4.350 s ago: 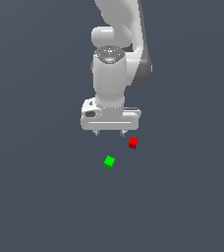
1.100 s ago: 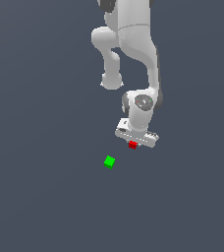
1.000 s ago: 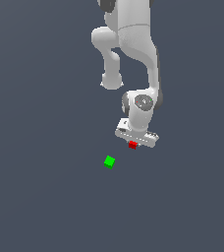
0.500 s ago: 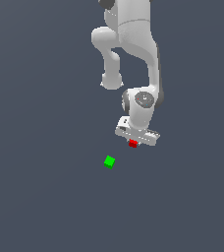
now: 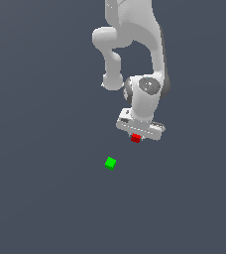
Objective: Stack the red cube on top of the green cube.
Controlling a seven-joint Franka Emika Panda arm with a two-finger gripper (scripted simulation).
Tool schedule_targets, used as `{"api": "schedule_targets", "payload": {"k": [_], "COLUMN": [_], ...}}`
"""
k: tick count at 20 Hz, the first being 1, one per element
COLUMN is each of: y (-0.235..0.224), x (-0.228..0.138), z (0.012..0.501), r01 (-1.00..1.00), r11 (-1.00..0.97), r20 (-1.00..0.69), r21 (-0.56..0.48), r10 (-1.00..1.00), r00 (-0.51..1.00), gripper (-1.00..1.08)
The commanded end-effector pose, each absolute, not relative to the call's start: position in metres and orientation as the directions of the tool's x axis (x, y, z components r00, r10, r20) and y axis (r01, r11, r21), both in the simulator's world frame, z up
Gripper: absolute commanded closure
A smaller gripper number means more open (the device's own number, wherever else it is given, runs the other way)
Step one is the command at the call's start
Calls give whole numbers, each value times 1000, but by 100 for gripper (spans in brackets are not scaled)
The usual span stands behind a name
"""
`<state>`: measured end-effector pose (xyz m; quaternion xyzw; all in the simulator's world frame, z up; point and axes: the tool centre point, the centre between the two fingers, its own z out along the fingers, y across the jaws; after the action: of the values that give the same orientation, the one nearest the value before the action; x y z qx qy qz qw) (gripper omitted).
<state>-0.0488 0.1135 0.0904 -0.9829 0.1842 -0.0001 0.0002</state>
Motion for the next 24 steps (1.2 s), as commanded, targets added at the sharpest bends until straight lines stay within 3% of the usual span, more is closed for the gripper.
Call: {"api": "schedule_targets", "payload": {"k": [1,13,24], "y": [113,109,58], "x": [-49,-44,-3], "z": [104,116,93], "r01": [-362,-363,-362], "r11": [-932,-932,-932], "r20": [0,1,1], "r21": [0,0,0], "r10": [-362,-363,-362], "r00": [932,932,932], "gripper": [108,108,108]}}
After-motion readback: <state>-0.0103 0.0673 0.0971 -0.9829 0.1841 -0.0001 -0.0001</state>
